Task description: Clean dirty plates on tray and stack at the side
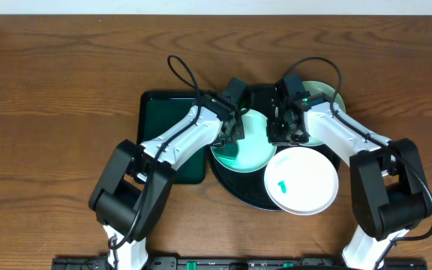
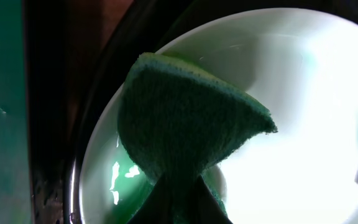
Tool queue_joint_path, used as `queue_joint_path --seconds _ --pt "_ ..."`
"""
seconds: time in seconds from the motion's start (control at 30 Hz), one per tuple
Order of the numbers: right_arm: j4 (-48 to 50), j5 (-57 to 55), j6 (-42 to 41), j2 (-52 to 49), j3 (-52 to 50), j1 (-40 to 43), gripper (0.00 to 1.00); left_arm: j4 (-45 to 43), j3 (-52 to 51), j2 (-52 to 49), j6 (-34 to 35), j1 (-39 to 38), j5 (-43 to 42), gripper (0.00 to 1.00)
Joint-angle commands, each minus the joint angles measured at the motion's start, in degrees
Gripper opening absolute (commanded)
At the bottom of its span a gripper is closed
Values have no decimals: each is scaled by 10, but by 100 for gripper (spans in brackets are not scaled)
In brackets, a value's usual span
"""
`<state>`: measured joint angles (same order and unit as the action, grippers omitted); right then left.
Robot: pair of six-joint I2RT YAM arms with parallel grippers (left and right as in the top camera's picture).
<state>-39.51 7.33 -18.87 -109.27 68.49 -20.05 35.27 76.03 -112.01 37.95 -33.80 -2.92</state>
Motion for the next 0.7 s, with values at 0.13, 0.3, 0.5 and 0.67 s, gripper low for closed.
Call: queue_joint_path --seconds 0.13,0.3,0.5,0.67 --pt "1 -13 -4 -1 0 1 1 6 0 -37 9 0 10 7" --pt "4 -13 -4 -1 0 -5 1 5 0 -37 7 0 10 7" --pt "5 -13 -4 -1 0 -12 1 5 0 -37 7 0 10 7" --pt "5 -13 -3 -1 0 -13 1 -3 -8 -37 7 0 10 7"
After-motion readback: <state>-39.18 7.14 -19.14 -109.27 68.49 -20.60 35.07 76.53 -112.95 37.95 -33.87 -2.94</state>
